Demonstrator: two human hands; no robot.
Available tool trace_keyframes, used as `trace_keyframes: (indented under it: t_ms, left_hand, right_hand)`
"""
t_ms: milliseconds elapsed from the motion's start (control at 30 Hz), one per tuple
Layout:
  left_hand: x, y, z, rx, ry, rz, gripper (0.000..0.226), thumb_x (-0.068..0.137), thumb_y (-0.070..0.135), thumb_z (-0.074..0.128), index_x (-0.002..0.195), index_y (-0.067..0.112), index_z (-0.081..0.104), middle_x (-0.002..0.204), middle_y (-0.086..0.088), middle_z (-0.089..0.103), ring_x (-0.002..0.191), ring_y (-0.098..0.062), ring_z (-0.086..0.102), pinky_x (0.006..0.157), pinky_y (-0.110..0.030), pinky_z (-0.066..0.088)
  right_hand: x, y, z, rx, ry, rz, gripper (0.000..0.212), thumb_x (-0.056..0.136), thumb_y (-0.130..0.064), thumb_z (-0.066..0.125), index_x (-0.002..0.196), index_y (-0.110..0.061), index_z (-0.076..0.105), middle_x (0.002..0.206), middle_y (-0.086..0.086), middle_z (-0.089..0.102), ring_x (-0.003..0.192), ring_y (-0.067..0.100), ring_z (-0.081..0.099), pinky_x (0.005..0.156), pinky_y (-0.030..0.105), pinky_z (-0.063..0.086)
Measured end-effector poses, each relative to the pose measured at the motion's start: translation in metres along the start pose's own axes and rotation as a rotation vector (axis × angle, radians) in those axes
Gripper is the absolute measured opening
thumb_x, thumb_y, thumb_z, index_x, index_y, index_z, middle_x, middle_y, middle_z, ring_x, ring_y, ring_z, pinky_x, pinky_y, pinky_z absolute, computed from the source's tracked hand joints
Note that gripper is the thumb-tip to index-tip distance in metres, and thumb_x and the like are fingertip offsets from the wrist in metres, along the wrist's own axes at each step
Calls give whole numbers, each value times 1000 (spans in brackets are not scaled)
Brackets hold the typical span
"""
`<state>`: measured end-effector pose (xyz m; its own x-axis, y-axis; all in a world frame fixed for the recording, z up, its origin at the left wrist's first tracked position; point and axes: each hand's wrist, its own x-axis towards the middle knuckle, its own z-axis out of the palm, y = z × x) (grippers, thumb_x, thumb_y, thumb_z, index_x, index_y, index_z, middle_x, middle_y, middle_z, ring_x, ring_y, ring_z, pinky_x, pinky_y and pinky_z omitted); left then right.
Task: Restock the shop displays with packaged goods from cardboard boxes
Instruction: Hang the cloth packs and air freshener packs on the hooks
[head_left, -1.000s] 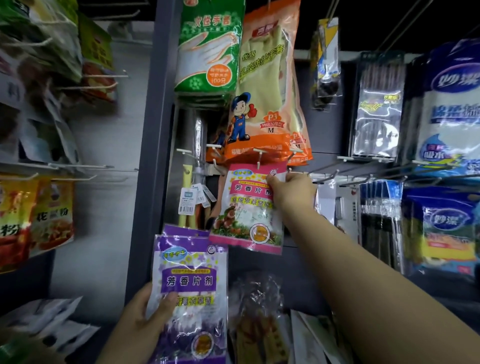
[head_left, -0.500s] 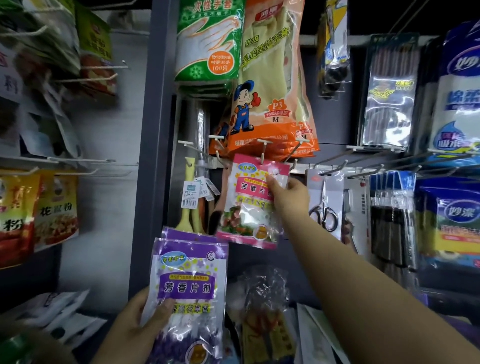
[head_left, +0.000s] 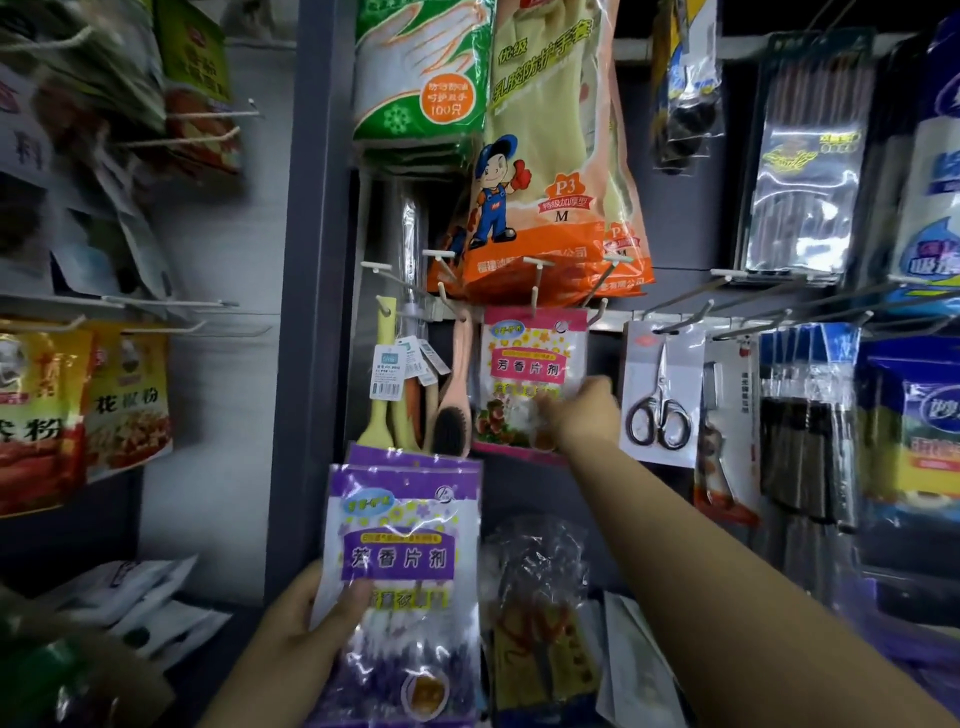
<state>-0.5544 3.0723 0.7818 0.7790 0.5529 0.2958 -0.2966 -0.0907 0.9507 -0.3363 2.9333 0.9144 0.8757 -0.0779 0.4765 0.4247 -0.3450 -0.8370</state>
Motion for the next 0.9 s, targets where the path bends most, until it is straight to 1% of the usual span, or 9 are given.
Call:
trace_keyframes:
  t_ms: [100,167,233,300,367,500,600,700,900]
  left_hand:
    - [1,-3,5,-82,-25,-4,11,86,18,69,90,27,72,90,1,76,87,-17,71,83,-38,50]
    - [3,-6,8,-145,-19,-38,12,91,16,59,95,22,69,91,-2,76,87,-20,71,88,-44,50]
    - [5,-4,15,-170,-25,-72,13,92,19,56,98,21,67,92,-2,76,88,-20,71,90,-45,50]
    - [7,0,22,-170,-57,-103,16,91,26,57,105,24,66,100,-3,74,98,-24,69,96,-50,48]
    - [7,3,28,-166,-90,-124,19,90,30,59,107,26,65,104,-2,74,102,-25,68,98,-52,47]
    - [4,9,39,-80,-136,-98,15,93,29,55,103,24,64,97,2,75,96,-20,70,94,-48,50]
    - [4,13,38,-19,-106,-33,15,94,27,54,102,21,66,94,0,75,91,-19,71,92,-47,52]
    - [4,15,34,-8,-75,0,16,94,26,54,100,19,67,94,-4,75,90,-25,71,89,-47,52]
    - [1,17,26,-43,1,48,15,93,24,56,97,15,66,89,-7,75,81,-25,72,77,-41,55]
  right_hand:
    - [-45,12,-11,-17,207,-227,44,80,-30,74,111,-12,47,116,7,44,111,26,45,95,39,38]
    - [-78,29,-14,142,-33,-270,33,84,-34,70,102,-17,49,104,0,50,100,20,53,89,33,44]
    - [-109,43,-17,268,-412,-70,30,88,-38,63,107,-18,54,99,-1,63,92,16,62,82,28,50]
    - [-124,57,-19,362,-670,101,29,92,-38,58,110,-16,62,101,4,72,95,19,68,90,37,53]
    - [-128,61,-24,440,-765,127,25,93,-32,58,108,-15,68,103,7,74,97,25,70,93,46,52]
    - [-122,59,-32,412,-681,7,23,94,-26,59,94,-8,73,91,14,74,83,33,71,78,45,57]
    - [-111,56,-36,315,-508,-66,31,96,-25,54,77,-4,67,71,19,68,56,25,57,57,37,46]
    - [-91,50,-46,266,-333,-125,32,95,-26,56,77,-1,62,66,19,64,58,19,53,59,39,47]
    - [-71,15,-60,216,-252,-279,31,96,-28,55,78,-2,59,65,8,55,59,16,47,57,28,39]
